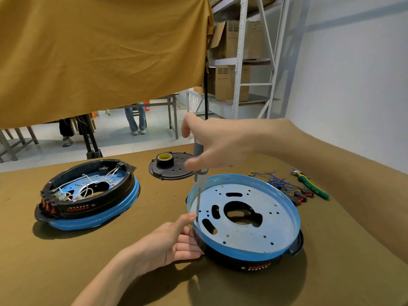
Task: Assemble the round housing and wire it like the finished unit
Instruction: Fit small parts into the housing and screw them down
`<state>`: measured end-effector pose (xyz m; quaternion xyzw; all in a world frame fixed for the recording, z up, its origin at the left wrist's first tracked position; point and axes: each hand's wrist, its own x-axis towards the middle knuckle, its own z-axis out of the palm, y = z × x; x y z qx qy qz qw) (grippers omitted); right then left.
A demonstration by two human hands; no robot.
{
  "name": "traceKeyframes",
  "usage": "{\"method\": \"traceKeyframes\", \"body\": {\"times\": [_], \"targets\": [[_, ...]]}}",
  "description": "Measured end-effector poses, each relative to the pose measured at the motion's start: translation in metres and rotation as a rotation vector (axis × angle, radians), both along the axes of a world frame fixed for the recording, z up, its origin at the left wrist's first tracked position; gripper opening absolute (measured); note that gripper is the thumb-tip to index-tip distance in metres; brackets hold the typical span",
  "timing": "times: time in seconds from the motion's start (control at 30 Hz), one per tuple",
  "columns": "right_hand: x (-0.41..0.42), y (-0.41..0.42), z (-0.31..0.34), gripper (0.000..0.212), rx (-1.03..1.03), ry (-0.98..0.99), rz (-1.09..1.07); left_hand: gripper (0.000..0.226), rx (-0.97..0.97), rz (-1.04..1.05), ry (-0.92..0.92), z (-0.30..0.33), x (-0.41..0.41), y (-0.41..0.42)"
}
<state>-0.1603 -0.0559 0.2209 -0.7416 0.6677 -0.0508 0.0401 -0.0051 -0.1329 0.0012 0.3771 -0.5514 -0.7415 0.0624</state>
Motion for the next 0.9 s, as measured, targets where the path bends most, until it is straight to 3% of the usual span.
{"method": "traceKeyframes", "body": {"times": [0.07, 0.17, 0.33, 0.47, 0.63, 0.77, 0.9], "targets": [[-0.001, 0.002, 0.002, 0.049, 0.049, -0.044, 0.003, 0.093, 0.001, -0.003, 0.001, 0.000, 0.000, 0.000], [0.000, -0.001, -0.004, 0.045, -0.045, 0.053, -0.025, 0.093, 0.000, 0.001, 0.001, 0.000, 0.000, 0.000], [-0.002, 0.007, 0.005, 0.051, 0.099, -0.097, 0.022, 0.094, -0.002, -0.001, 0.007, -0.002, 0.000, -0.001], [0.003, 0.004, -0.004, 0.045, -0.027, 0.060, -0.022, 0.092, 0.008, 0.005, 0.004, -0.002, 0.000, -0.001], [-0.005, 0.006, 0.003, 0.052, 0.044, -0.057, 0.002, 0.093, -0.003, 0.003, 0.001, -0.002, 0.000, 0.000], [-0.005, 0.002, -0.006, 0.046, -0.064, 0.043, -0.014, 0.092, -0.005, 0.000, 0.005, 0.000, 0.000, 0.001], [-0.008, 0.006, -0.001, 0.043, 0.041, -0.036, 0.007, 0.093, -0.010, -0.006, 0.006, 0.000, 0.000, 0.000]]}}
